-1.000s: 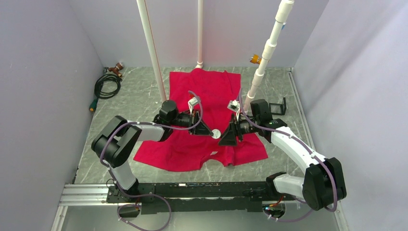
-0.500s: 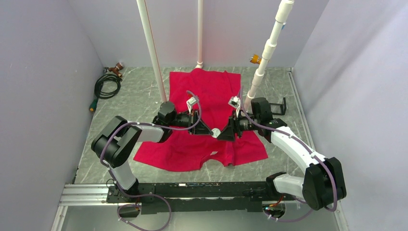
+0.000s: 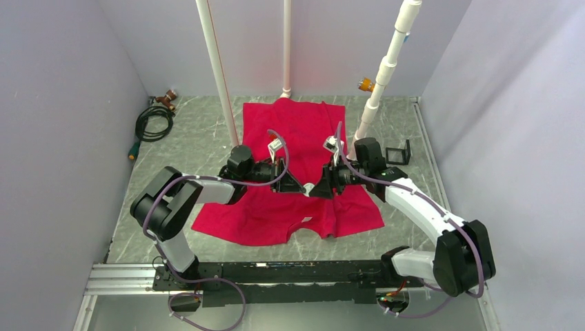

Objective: Remove the brooch from the garment

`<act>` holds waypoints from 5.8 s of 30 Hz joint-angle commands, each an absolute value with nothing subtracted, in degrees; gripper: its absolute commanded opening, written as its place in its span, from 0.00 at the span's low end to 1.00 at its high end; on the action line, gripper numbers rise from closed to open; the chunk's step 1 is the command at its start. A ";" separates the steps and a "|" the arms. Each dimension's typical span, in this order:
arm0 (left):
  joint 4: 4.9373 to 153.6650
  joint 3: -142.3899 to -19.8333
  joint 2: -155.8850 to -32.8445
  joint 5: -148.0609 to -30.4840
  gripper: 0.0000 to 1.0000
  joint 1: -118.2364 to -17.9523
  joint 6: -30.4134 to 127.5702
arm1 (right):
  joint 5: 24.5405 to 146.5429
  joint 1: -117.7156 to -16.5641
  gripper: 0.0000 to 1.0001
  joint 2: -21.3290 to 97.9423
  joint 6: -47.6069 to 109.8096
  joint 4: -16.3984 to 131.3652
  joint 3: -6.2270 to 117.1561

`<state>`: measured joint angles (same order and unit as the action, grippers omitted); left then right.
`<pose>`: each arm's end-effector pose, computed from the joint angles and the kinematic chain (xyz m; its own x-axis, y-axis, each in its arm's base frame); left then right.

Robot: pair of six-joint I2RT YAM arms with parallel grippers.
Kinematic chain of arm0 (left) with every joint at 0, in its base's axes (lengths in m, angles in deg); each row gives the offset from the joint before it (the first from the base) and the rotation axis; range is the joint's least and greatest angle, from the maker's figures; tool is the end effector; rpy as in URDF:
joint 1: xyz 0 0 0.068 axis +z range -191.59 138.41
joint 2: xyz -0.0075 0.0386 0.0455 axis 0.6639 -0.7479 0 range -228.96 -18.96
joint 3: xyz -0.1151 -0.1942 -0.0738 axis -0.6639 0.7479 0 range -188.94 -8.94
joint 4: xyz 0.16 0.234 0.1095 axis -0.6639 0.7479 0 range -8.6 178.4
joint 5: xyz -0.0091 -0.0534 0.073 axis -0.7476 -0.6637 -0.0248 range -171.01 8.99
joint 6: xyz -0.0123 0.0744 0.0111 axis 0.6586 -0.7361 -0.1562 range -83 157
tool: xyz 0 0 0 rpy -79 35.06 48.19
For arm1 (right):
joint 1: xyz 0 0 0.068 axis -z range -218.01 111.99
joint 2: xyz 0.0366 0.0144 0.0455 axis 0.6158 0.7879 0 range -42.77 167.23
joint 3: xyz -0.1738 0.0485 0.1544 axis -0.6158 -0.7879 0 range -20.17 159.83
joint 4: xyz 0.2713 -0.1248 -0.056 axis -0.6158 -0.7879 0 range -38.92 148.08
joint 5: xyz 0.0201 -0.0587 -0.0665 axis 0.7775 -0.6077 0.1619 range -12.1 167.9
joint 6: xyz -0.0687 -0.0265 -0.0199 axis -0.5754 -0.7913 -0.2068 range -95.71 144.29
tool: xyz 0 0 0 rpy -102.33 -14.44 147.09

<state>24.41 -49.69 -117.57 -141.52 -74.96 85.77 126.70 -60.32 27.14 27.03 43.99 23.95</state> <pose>0.2738 -0.2477 0.1231 -0.7586 0.0564 -0.6491 0.6480 -0.0381 -0.7607 0.2762 0.1658 0.1801 -0.6301 -0.2245 -0.7434 -0.7549 0.4014 0.5186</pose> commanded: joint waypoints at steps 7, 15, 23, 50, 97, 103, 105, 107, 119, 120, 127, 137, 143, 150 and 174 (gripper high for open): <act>22.08 -50.89 -116.78 -140.82 0.00 -75.15 85.69 | 122.94 -61.39 0.46 28.57 27.04 44.98 27.73; 21.46 -50.19 -115.92 -140.77 0.00 -75.13 85.05 | 122.60 -61.39 0.29 28.96 28.31 45.61 27.16; 21.45 -49.52 -115.40 -140.55 0.00 -75.10 84.20 | 123.49 -60.92 0.24 29.39 30.89 46.78 26.87; 17.17 -48.05 -115.81 -139.72 0.00 -74.55 85.73 | 128.03 -59.11 0.18 28.86 30.49 46.70 25.70; 16.10 -48.14 -116.06 -139.19 0.00 -74.55 86.65 | 125.82 -60.34 0.50 30.88 32.08 48.14 29.31; 16.10 -48.05 -115.90 -139.35 0.00 -74.55 86.57 | 123.35 -60.33 0.34 30.60 31.38 47.09 29.05; 16.18 -47.97 -115.86 -139.29 0.00 -74.55 86.48 | 121.95 -60.28 0.27 30.48 31.36 46.91 28.85; 16.11 -47.88 -115.89 -139.21 0.00 -74.55 86.45 | 121.38 -60.21 0.23 30.32 31.66 46.93 28.64; 13.47 -47.05 -116.03 -139.29 0.00 -74.10 88.00 | 121.24 -59.54 0.23 29.99 32.05 46.25 28.61; 12.94 -46.94 -116.18 -139.24 0.00 -73.99 88.38 | 121.28 -59.42 0.23 29.88 31.95 46.12 28.61; 11.29 -46.76 -116.84 -138.74 0.00 -72.91 89.89 | 121.96 -58.95 0.26 29.17 30.69 45.17 28.79; 12.10 -46.74 -116.42 -138.89 0.00 -72.88 89.25 | 128.06 -58.92 0.34 28.89 28.91 45.21 29.52; 11.84 -46.74 -116.54 -139.02 0.00 -72.88 89.30 | 131.24 -58.93 0.51 28.55 27.84 44.93 29.49; 11.86 -47.22 -116.65 -138.67 0.00 -72.97 89.49 | 127.99 -59.95 0.54 28.74 27.98 45.08 29.89; 12.85 -47.46 -116.34 -138.69 0.00 -73.23 88.94 | 118.29 -61.92 0.33 30.94 26.68 43.40 32.39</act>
<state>15.28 -46.77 -117.37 -137.61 -73.06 88.96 121.84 -62.00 30.52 28.10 43.55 30.31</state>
